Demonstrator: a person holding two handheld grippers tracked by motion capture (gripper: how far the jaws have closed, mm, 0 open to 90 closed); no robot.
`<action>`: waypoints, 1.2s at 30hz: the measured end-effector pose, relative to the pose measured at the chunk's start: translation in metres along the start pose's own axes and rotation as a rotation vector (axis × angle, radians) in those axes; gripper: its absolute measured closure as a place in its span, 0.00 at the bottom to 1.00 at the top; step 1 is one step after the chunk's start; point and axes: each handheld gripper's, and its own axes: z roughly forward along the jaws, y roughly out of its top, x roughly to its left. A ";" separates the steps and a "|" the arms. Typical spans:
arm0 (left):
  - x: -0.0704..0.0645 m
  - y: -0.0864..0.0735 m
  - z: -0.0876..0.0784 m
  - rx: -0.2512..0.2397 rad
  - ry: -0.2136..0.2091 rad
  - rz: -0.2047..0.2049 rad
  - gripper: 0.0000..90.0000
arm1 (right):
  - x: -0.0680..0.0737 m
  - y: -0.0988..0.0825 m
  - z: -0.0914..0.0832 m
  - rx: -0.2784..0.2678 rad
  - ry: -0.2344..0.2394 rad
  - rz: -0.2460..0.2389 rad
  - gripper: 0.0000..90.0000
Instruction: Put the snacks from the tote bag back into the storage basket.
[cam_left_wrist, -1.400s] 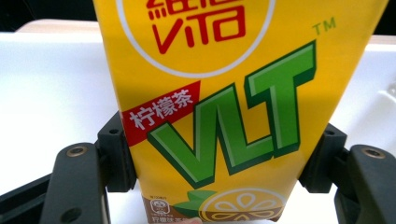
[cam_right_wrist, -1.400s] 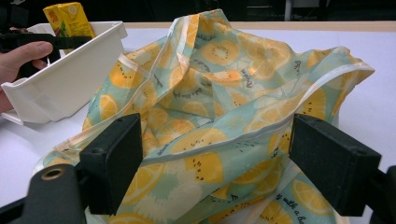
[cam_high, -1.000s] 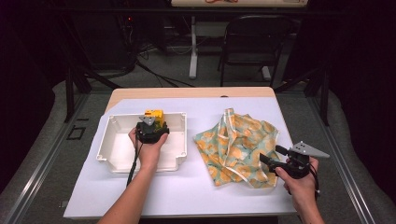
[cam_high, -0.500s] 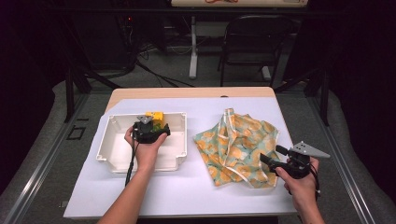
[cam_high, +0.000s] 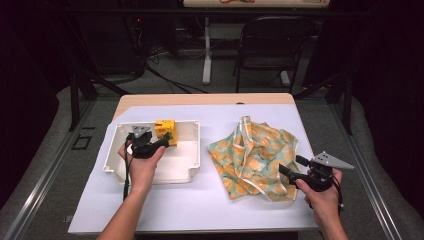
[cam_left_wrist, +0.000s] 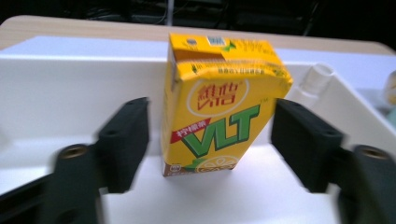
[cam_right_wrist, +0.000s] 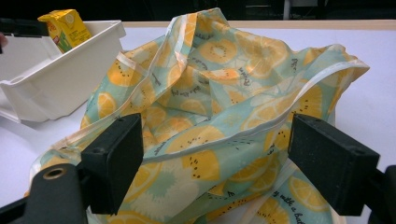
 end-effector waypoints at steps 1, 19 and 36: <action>0.003 0.000 -0.003 -0.004 -0.001 -0.005 0.56 | 0.000 0.000 0.000 -0.001 0.000 0.001 0.20; 0.031 0.003 0.026 0.054 0.055 -0.114 1.00 | 0.001 -0.001 0.001 0.007 0.002 -0.002 0.20; 0.027 -0.002 0.036 0.059 0.035 -0.112 1.00 | 0.001 -0.002 0.003 0.008 -0.004 0.007 0.21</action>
